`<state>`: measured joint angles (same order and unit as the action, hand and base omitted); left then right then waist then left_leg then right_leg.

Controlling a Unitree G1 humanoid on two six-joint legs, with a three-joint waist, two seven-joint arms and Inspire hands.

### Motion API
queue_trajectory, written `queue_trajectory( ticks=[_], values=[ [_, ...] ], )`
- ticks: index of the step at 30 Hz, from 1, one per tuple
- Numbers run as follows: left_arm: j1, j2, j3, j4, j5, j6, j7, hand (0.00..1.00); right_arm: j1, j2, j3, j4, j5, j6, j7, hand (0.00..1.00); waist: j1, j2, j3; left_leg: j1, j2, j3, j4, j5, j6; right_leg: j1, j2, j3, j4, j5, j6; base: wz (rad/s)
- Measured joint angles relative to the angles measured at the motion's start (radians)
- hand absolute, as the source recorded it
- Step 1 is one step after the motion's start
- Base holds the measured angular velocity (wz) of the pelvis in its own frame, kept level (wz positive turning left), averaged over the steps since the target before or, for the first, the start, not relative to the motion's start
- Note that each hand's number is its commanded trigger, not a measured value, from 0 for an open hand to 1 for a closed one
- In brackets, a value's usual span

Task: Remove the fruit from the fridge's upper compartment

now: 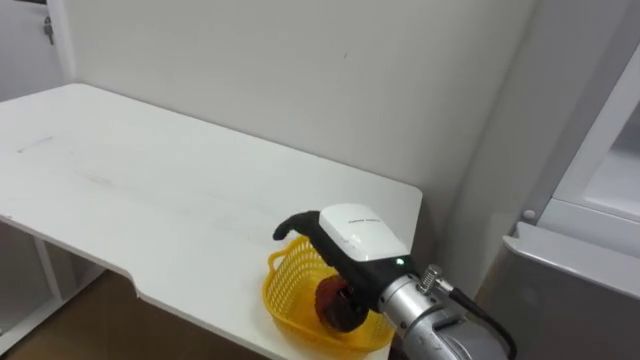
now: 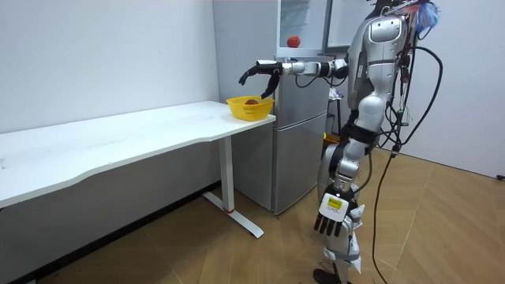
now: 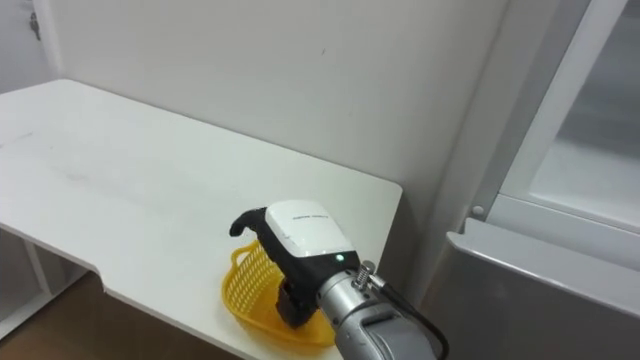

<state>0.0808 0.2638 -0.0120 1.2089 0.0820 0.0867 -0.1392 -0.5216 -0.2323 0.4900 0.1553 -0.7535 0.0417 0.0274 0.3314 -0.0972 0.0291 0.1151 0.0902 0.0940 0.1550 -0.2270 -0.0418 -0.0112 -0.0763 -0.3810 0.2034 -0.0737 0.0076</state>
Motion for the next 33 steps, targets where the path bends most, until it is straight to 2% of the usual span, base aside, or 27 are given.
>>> queue_trajectory(
  ticks=[3,8,25,33],
  values=[
    [0.002,0.000,-0.002,0.000,0.000,0.000,0.000,0.00,0.000,0.000,0.000,0.000,0.002,0.000,0.000,0.00,-0.001,0.004,-0.0024,0.000,0.000,0.000,0.002,0.000,0.000,0.001,0.000,0.000,0.000,0.000,0.000,0.00],
    [0.005,-0.004,-0.002,0.000,0.000,0.001,0.002,0.00,0.000,0.000,0.000,0.003,0.002,0.000,0.000,0.00,-0.002,0.018,-0.0138,0.000,0.000,0.000,0.006,0.000,0.000,0.003,0.000,-0.001,0.000,0.000,0.000,0.00],
    [0.004,-0.008,-0.033,-0.002,0.030,0.001,0.006,0.00,0.002,-0.006,-0.001,0.011,0.051,0.000,0.000,0.00,-0.008,0.014,-0.0168,0.001,0.000,-0.004,0.012,0.000,0.000,0.013,-0.001,-0.001,0.000,0.000,-0.001,0.00],
    [0.006,-0.009,-0.031,-0.002,0.031,-0.001,-0.002,0.00,0.002,-0.007,-0.053,-0.006,0.054,-0.046,-0.006,0.00,-0.018,0.014,-0.0170,-0.008,0.001,-0.004,0.011,0.000,0.000,0.005,-0.001,-0.002,0.000,0.000,-0.001,0.00]
  ],
)
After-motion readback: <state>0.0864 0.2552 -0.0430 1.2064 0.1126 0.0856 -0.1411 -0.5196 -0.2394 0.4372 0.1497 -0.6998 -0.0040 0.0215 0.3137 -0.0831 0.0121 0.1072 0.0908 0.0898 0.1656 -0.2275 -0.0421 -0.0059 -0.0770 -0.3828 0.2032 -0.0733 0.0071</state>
